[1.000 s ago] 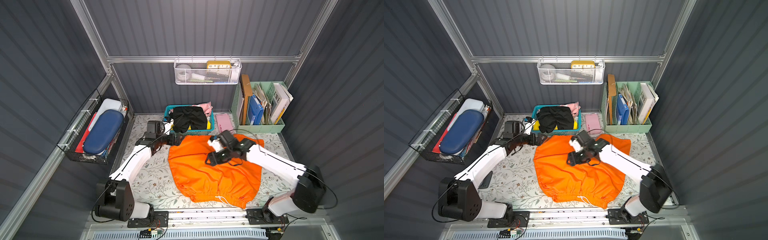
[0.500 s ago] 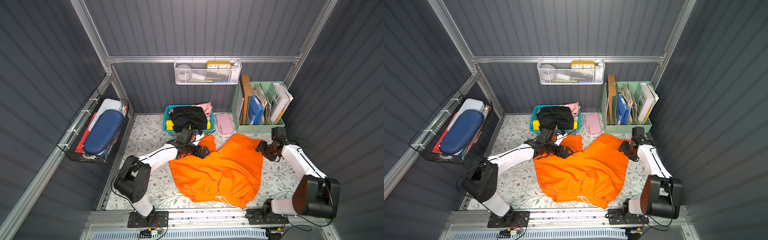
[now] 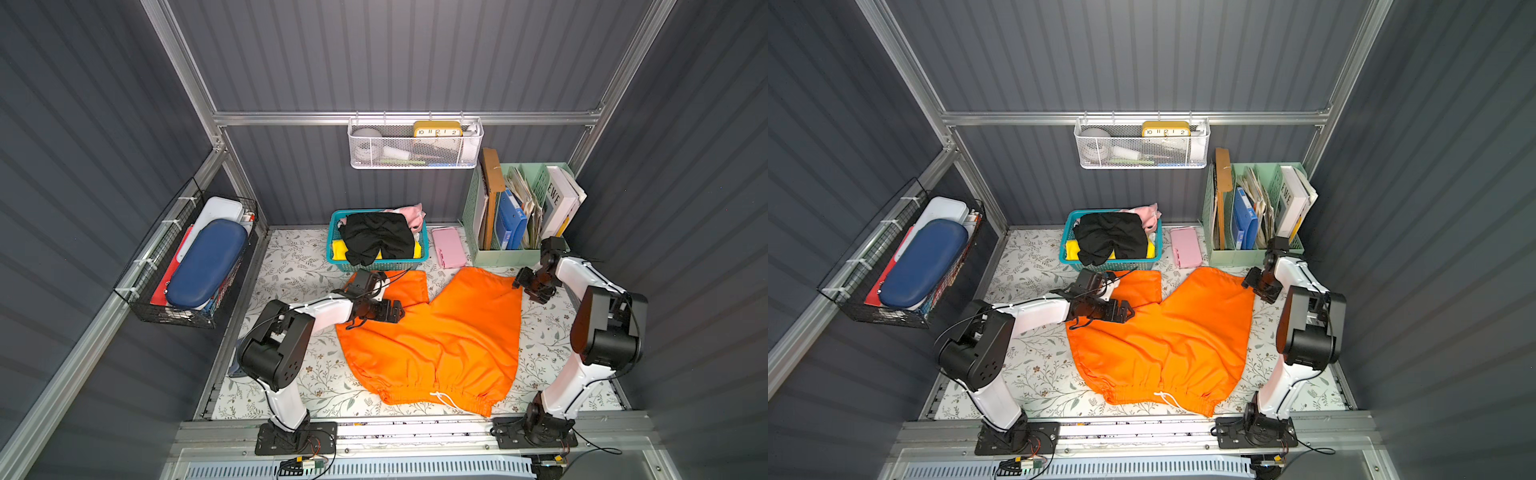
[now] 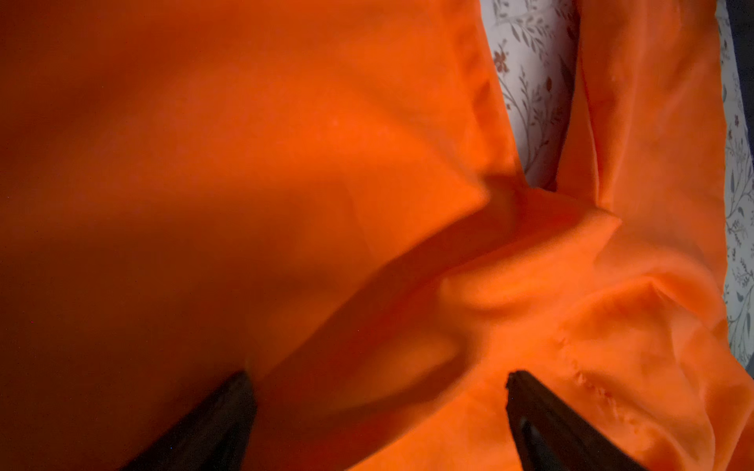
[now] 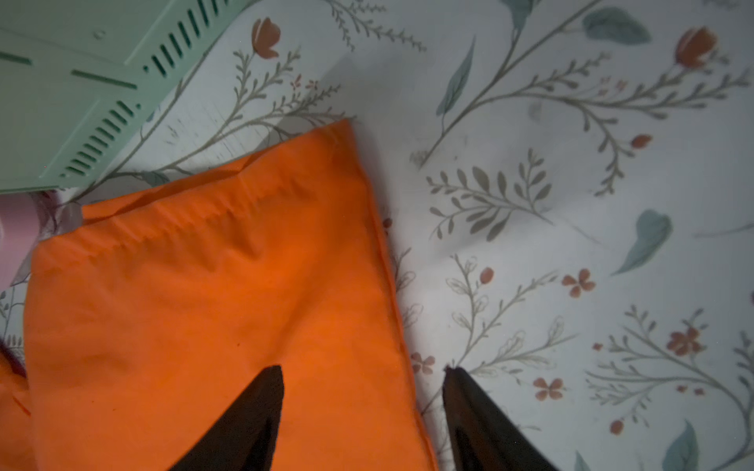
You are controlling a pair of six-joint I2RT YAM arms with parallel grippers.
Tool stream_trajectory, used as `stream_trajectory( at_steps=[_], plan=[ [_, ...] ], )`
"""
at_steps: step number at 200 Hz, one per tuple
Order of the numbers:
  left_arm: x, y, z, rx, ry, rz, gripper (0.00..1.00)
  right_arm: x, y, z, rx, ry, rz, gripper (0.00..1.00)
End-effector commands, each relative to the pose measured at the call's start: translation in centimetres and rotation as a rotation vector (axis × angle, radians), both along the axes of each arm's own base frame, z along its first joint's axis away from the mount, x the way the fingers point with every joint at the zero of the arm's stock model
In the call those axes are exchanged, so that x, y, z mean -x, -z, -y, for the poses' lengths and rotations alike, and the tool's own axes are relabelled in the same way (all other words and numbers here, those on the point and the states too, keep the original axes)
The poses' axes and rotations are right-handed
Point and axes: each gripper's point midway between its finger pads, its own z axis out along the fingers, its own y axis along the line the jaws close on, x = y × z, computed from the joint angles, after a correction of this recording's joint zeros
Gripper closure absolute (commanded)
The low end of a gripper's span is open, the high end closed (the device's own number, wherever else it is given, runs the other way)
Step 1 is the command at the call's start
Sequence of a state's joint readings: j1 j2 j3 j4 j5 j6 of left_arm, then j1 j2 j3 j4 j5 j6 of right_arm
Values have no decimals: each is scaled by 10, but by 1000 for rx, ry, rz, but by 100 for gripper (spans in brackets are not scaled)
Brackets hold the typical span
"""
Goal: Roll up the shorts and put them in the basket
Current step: Adjust the shorts at the center of the board, then fold the shorts at the center of the board.
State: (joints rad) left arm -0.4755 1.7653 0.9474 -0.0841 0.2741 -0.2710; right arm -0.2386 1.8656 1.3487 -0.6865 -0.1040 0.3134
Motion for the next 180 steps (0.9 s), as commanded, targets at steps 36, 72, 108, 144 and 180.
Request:
stream_trajectory(
  at_steps=[36, 72, 108, 144, 180],
  plan=[
    [-1, 30, -64, -105, -161, -118, 0, 1, 29, -23, -30, -102, -81, 34],
    [-40, -47, -40, -2, -63, 143, 0, -11, 18, -44, -55, -170, -30, 33],
    [-30, -130, 22, 84, 226, 334, 0, -4, 19, -45, -53, -189, -60, 33],
    [35, -123, 97, 63, 515, 302, 0, 2, 37, -46, -69, -199, -112, 38],
    [103, -99, 148, -5, 720, 296, 0, -7, 38, -47, -79, -205, -90, 52]
  ],
)
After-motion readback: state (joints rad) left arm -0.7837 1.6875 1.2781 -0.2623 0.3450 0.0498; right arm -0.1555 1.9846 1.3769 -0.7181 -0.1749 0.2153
